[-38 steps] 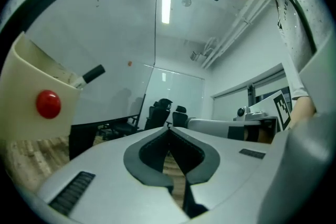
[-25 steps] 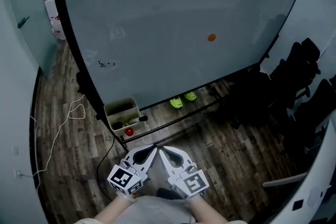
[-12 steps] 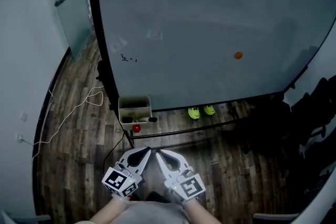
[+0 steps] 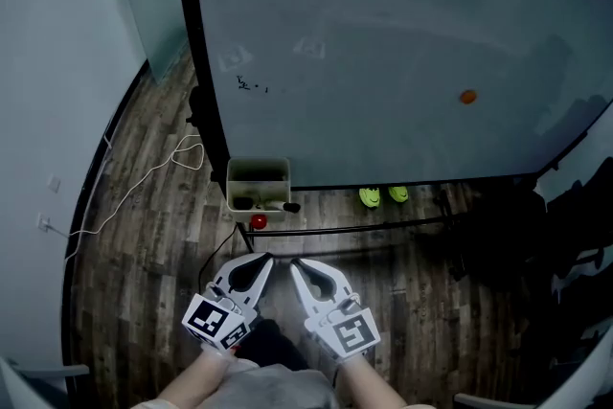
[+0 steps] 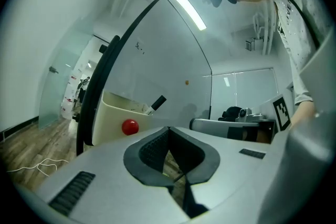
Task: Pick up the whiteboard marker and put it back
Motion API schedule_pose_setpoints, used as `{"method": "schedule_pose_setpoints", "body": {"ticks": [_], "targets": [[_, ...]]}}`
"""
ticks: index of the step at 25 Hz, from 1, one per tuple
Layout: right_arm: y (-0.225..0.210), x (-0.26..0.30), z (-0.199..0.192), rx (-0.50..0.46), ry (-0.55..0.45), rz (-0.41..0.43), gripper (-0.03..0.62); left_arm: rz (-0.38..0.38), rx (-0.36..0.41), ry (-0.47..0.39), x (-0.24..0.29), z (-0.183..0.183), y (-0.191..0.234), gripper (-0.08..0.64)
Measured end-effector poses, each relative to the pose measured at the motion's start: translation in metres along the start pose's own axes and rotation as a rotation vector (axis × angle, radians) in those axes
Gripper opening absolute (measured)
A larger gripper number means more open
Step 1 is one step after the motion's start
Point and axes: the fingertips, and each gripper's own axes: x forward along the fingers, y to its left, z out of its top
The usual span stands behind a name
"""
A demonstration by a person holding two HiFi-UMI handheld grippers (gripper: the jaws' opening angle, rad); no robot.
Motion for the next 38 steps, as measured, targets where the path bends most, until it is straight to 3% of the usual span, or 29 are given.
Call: {"method": "schedule_pose_setpoints", "body": {"ticks": [6, 12, 18, 24, 29, 32, 38], "targets": [[-0.013, 0.017, 0.0, -0.046, 0.03, -0.006, 0.02, -0.016, 0.003, 0.008, 0.008, -0.005, 0.014, 0.015], [-0.026, 0.034, 0.004, -0.062, 0.044, -0.007, 0.02, -0.118, 0.036, 0.019, 0.023, -0.008, 0.01, 0.015], [-0.032, 0.049, 0.008, -0.139, 0.068, -0.002, 0.02, -0.214, 0.094, -0.002, 0.036, -0.011, 0.002, 0.015], [-0.046, 0.058, 0.006, -0.101, 0.076, -0.034, 0.021, -0.285, 0.088, 0.0, 0.042, -0.017, -0.004, 0.017], [-0.049, 0.065, 0.011, -0.085, 0.058, -0.028, 0.022, -0.274, 0.046, -0.01, 0.042, -0.019, 0.005, 0.017], [-0.046, 0.067, 0.011, -0.056, 0.064, 0.0, 0.129, -0.251, 0.025, 0.01, 0.036, -0.027, 0.012, 0.017], [-0.055, 0.07, 0.014, -0.031, 0.042, -0.029, 0.129, -0.241, -0.004, 0.037, 0.031, -0.041, 0.014, 0.017]]}}
